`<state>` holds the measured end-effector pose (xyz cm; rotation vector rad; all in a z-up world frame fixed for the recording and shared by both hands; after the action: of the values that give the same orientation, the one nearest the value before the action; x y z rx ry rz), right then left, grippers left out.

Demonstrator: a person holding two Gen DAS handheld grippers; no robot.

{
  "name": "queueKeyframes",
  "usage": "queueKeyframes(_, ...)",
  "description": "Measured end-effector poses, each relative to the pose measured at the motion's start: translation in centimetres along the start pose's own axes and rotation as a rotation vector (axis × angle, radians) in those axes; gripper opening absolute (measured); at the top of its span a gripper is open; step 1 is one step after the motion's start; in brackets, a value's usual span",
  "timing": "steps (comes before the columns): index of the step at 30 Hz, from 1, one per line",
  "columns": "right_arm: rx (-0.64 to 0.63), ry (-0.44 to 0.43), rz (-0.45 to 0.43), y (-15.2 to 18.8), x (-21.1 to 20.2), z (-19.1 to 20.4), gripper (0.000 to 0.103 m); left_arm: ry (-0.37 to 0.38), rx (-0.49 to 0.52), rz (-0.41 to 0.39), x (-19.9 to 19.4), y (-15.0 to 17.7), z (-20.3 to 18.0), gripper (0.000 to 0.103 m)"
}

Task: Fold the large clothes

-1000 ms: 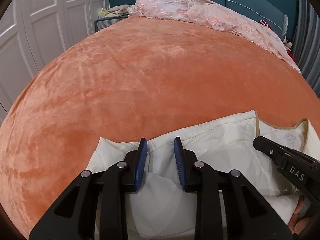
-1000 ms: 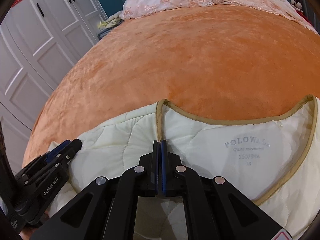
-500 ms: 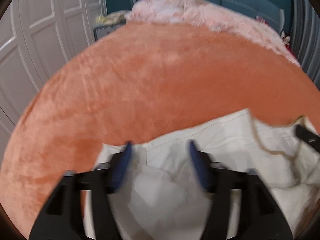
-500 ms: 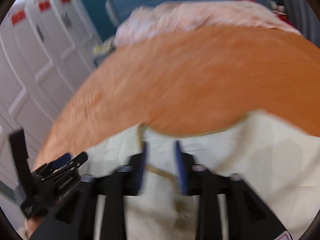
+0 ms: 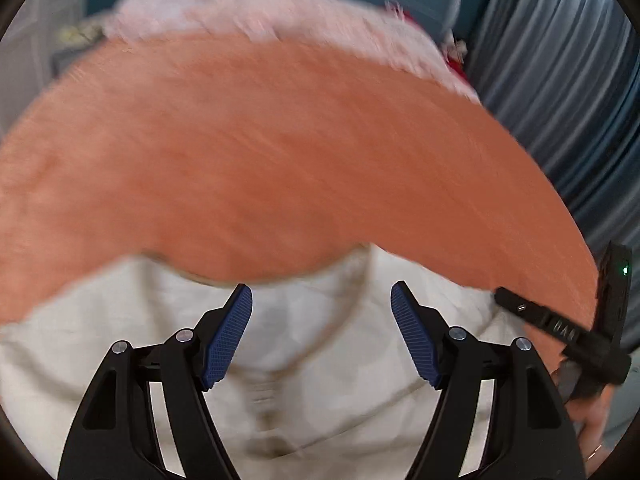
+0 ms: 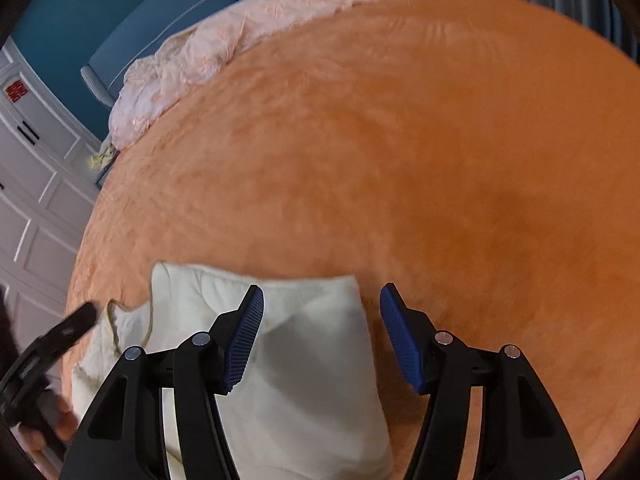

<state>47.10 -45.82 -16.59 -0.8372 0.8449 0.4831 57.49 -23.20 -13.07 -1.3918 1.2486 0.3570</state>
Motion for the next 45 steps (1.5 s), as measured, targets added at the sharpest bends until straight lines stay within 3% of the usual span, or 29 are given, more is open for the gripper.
queueKeyframes(3,-0.046,-0.003,0.014,0.9,0.8,0.8,0.041,-0.036,0.028,0.037,2.7,0.4,-1.6,0.065)
queueKeyframes(5,-0.084,0.023,-0.007,1.5,0.6,1.2,0.023,-0.061,0.063,0.073,4.4,0.8,-2.2,0.048)
queueKeyframes(7,-0.100,0.030,-0.042,1.6,-0.1,1.3,0.015,-0.085,0.088,0.092,5.6,1.4,-2.5,0.017)
queueKeyframes(11,-0.139,0.098,-0.084,1.8,-0.5,0.9,0.010,-0.162,0.133,0.066,6.4,2.3,-2.9,0.006)
queueKeyframes(15,-0.148,0.146,-0.092,2.1,0.3,0.3,0.010,-0.194,0.151,0.032,6.6,2.5,-3.2,0.005)
queueKeyframes(20,-0.145,0.156,-0.090,2.3,1.4,-0.2,0.014,-0.182,0.134,-0.002,6.7,2.7,-2.8,0.004)
queueKeyframes(23,-0.147,0.141,-0.068,1.9,1.3,0.0,0.019,-0.212,0.155,-0.028,6.2,2.4,-3.0,0.007)
queueKeyframes(25,-0.132,0.149,-0.067,1.1,-0.2,0.1,0.025,-0.226,0.145,-0.066,4.2,2.1,-2.6,0.018)
queueKeyframes(26,-0.128,0.165,-0.117,0.5,-2.1,0.5,0.026,-0.212,0.138,-0.097,2.5,1.9,-2.1,0.024)
queueKeyframes(28,-0.142,0.158,-0.208,-0.3,-5.5,2.1,0.034,-0.205,0.127,-0.137,-0.3,1.5,-0.5,0.058)
queueKeyframes(29,-0.165,0.120,-0.240,-0.7,-7.3,4.2,0.038,-0.211,0.121,-0.150,-1.4,1.3,0.6,0.060)
queueKeyframes(32,-0.267,0.037,-0.183,0.1,-7.4,9.8,0.038,-0.246,0.094,-0.103,-3.0,0.9,4.7,0.058)
queueKeyframes(34,-0.350,-0.021,-0.088,1.9,-4.8,14.1,0.037,-0.283,0.077,-0.077,-3.3,1.0,7.2,0.055)
queueKeyframes(35,-0.388,-0.043,-0.039,3.2,-2.7,16.2,0.029,-0.292,0.074,-0.062,-3.2,1.2,8.0,0.054)
queueKeyframes(37,-0.420,-0.052,0.028,4.8,0.6,18.4,0.019,-0.287,0.072,-0.032,-2.5,1.7,9.3,0.040)
queueKeyframes(38,-0.421,-0.063,0.067,5.7,2.5,19.1,0.012,-0.284,0.075,-0.017,-2.0,2.1,9.7,0.038)
queueKeyframes(40,-0.420,-0.067,0.106,6.9,5.0,19.8,0.011,-0.280,0.096,-0.002,-1.0,3.0,10.0,0.027)
queueKeyframes(42,-0.454,-0.020,0.115,7.8,7.0,20.0,0.011,-0.277,0.115,0.007,0.3,4.0,10.0,0.020)
queueKeyframes(45,-0.485,0.011,0.091,9.0,7.7,19.8,0.005,-0.287,0.120,-0.018,1.0,4.6,10.3,0.017)
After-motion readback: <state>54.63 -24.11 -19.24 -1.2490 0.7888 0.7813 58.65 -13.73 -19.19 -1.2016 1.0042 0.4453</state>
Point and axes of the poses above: each gripper's, at about its wrist camera, not at the fingertips, and x roughly the way its jaws point, z to its left, y to its underside, the point moved 6 cm from there along x, roughly the way its jaws point, and after that the axes turned 1 degree about z, right-handed, at the moved point
